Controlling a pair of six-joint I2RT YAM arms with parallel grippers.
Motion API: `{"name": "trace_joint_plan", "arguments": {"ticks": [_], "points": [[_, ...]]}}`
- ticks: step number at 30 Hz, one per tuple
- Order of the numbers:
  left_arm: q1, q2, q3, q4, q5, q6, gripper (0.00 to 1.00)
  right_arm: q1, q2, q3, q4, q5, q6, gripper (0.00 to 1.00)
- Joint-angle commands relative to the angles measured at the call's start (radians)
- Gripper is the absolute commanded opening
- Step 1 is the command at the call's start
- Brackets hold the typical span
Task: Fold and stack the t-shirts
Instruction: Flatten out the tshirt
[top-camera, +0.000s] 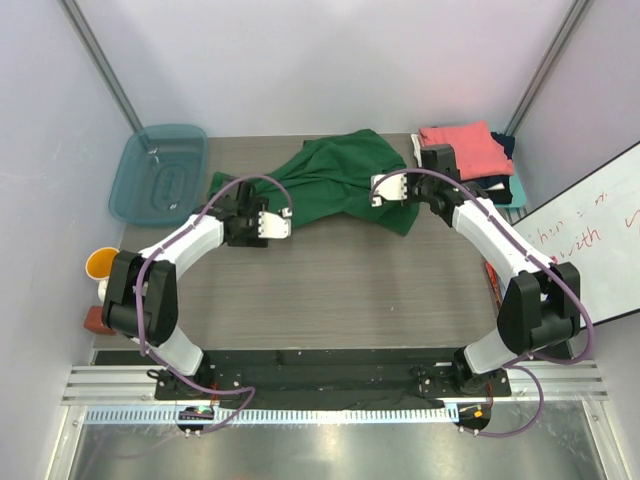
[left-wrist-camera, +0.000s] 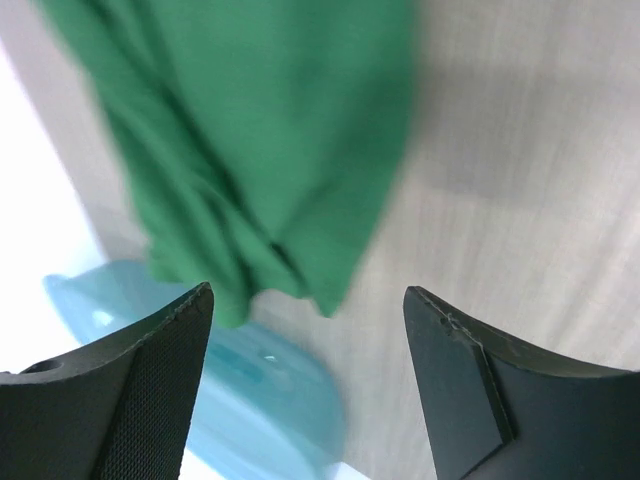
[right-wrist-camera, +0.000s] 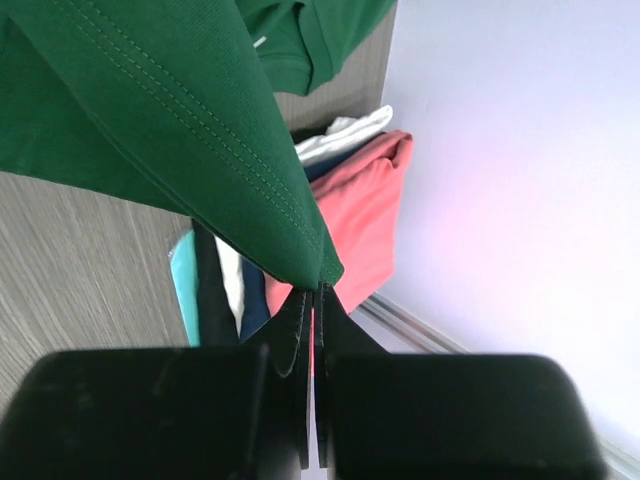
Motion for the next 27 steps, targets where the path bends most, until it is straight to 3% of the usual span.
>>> {"name": "trace_joint_plan", "arguments": {"ticks": [1,10,23,25,26,27], "points": [[0.03,-0.038,-0.085,0.006,0.012,0.091,0.77,0.003,-0.018,0.057,-0.006,0.063,0.003,0.01],[0.124,0.032,-0.153,0.119,0.07,0.18,0.77,0.002,-0.044,0.042,0.001,0.078,0.002,0.01],[0.147,0.272,-0.005,0.066,0.051,0.217,0.67,0.002,-0.062,0.046,0.011,0.09,0.017,0.01],[0.148,0.304,0.033,0.027,0.043,0.22,0.55,0.0,-0.064,0.045,0.014,0.09,0.02,0.01],[0.147,0.312,0.048,0.003,0.046,0.22,0.25,0.002,-0.062,0.043,0.018,0.093,0.019,0.01],[0.15,0.319,0.074,-0.047,0.047,0.223,0.15,0.002,-0.062,0.045,0.02,0.1,0.017,0.01]]}}
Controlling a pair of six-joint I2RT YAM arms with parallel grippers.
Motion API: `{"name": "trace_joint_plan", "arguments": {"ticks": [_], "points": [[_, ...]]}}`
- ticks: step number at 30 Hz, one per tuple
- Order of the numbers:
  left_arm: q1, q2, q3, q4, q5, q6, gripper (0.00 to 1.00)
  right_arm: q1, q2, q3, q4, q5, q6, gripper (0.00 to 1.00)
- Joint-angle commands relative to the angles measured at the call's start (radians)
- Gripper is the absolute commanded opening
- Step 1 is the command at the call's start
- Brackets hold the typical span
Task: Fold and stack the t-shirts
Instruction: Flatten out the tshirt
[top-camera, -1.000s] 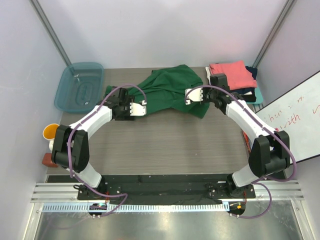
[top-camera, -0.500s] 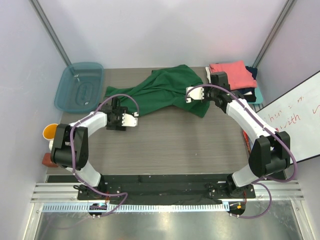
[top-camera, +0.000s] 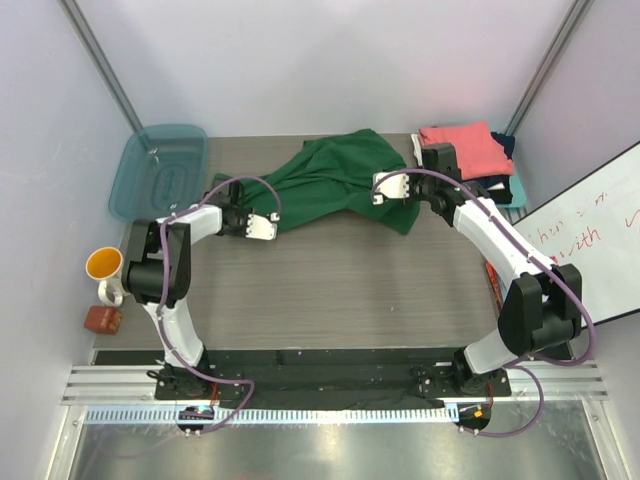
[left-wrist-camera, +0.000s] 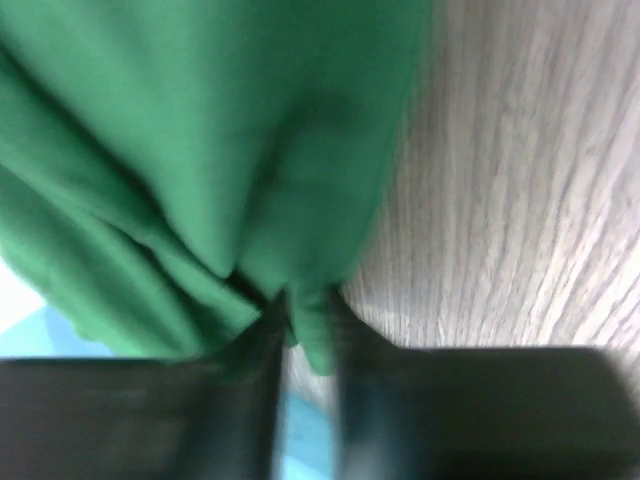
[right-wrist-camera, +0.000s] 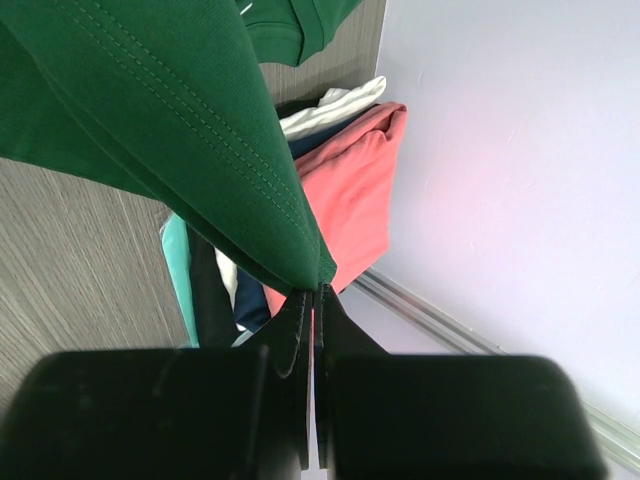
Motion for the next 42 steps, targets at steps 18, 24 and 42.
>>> {"name": "trace_joint_plan", "arguments": {"ticks": [18,24,42], "points": [[0.013,-0.229,0.378,-0.432,0.195,-0.244,0.0,-0.028,0.05,0.16,0.194,0.156,0.071,0.01],[0.013,-0.327,0.395,-0.215,0.103,-0.306,0.0,-0.027,0.083,0.198,0.446,0.251,0.132,0.01],[0.013,-0.899,0.21,-0.118,0.221,-0.334,0.0,-0.028,-0.423,0.237,0.027,0.061,0.227,0.01]]}}
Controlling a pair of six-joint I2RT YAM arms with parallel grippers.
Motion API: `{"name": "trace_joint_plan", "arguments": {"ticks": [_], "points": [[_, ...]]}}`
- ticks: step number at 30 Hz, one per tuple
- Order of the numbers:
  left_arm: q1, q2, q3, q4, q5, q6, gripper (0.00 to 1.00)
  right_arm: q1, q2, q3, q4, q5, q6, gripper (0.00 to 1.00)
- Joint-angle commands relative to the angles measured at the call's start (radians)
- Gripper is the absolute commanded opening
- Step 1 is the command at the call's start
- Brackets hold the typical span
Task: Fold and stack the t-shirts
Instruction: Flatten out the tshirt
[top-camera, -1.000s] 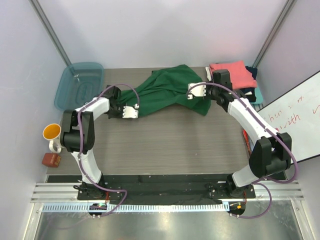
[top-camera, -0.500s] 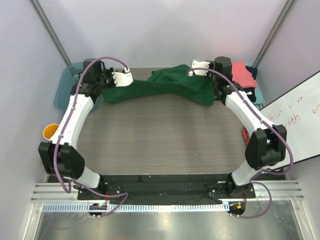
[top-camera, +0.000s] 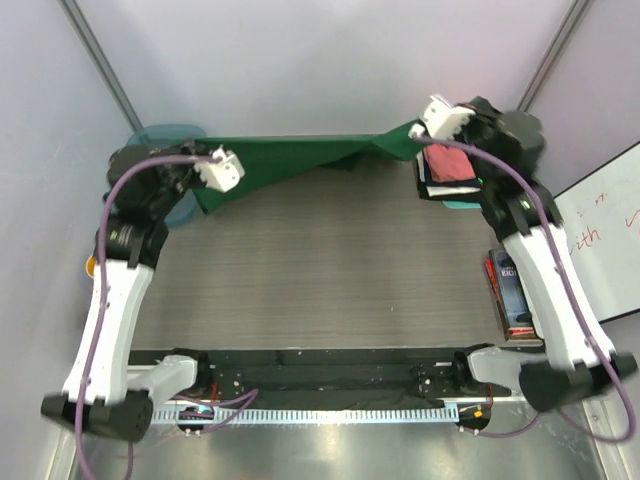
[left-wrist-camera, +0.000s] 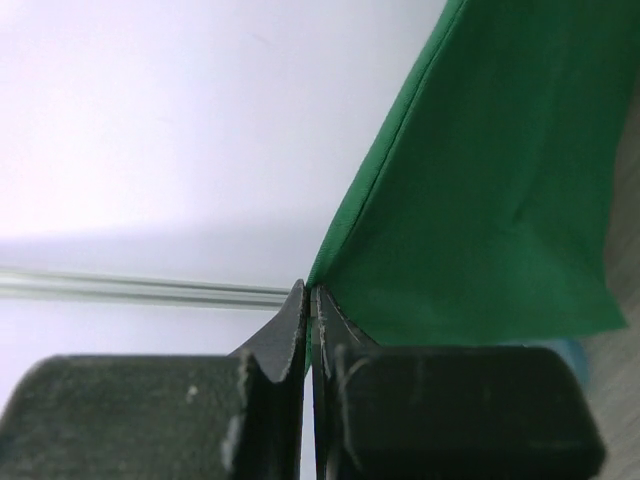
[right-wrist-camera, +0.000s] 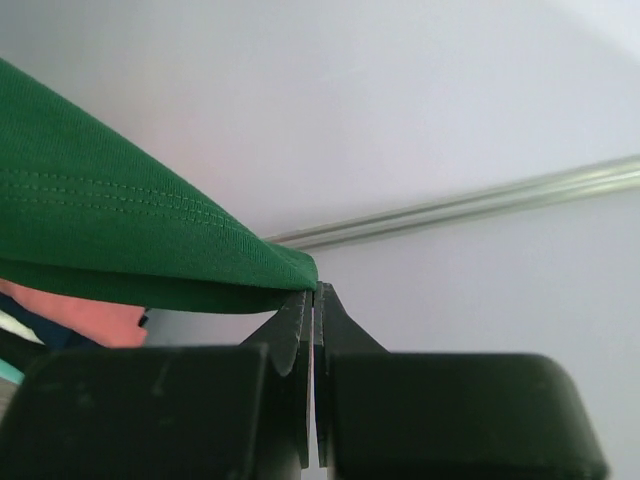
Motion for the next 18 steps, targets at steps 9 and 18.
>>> {"name": "trace_joint_plan", "arguments": {"ticks": [9,18], "points": [[0.003,-0.314,-0.121,0.249,0.083,0.074,0.0,-0.007,-0.255,0.043,0.101,-0.049,-0.099,0.01],[0.009,-0.067,0.041,0.422,-0.086,0.197,0.0,-0.01,0.007,0.133,0.478,0.0,-0.127,0.01]]}}
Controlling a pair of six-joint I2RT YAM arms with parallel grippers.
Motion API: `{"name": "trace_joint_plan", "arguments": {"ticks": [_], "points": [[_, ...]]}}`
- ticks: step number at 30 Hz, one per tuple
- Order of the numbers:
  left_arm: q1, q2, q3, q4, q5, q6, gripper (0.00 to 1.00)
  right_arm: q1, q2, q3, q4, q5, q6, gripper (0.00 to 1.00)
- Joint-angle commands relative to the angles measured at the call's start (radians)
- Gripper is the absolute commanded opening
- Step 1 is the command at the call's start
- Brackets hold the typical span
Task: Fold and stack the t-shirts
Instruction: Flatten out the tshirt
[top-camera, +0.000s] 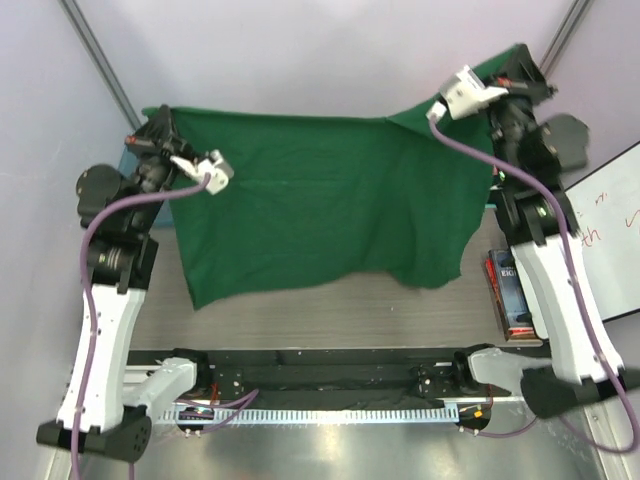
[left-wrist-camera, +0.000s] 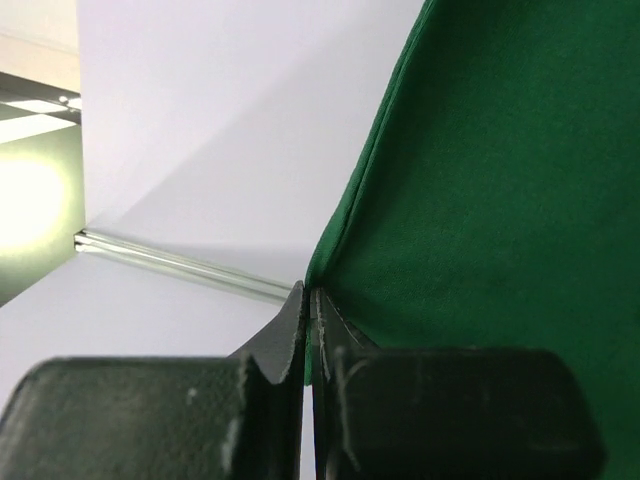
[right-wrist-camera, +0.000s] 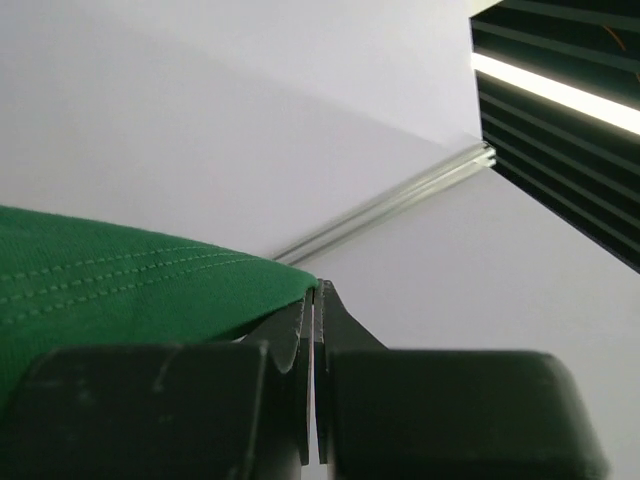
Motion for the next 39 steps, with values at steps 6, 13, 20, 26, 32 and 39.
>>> {"name": "trace_joint_plan", "arguments": {"ticks": [6,13,20,26,32,39], "points": [[0.029,0.335,0.092,0.209,-0.133,0.11,0.0,-0.041,0.338,0.064,0.304,-0.027,-0.027,0.01],[0.063,0.578,0.15,0.352,-0.14,0.126,0.0,-0.043,0.556,0.175,0.406,-0.029,-0.041,0.01],[0.066,0.785,0.418,0.758,-0.308,0.176,0.0,-0.046,0.659,0.401,0.539,0.003,-0.113,0.01],[0.066,0.767,0.548,0.851,-0.314,0.17,0.0,-0.046,0.602,0.539,0.525,-0.024,-0.156,0.01],[0.064,0.655,0.292,0.914,-0.302,0.167,0.0,-0.034,0.394,0.256,0.475,-0.056,-0.124,0.01],[0.066,0.438,-0.294,0.862,-0.184,0.178,0.0,-0.011,0.083,-0.386,0.28,-0.099,-0.036,0.01]]}}
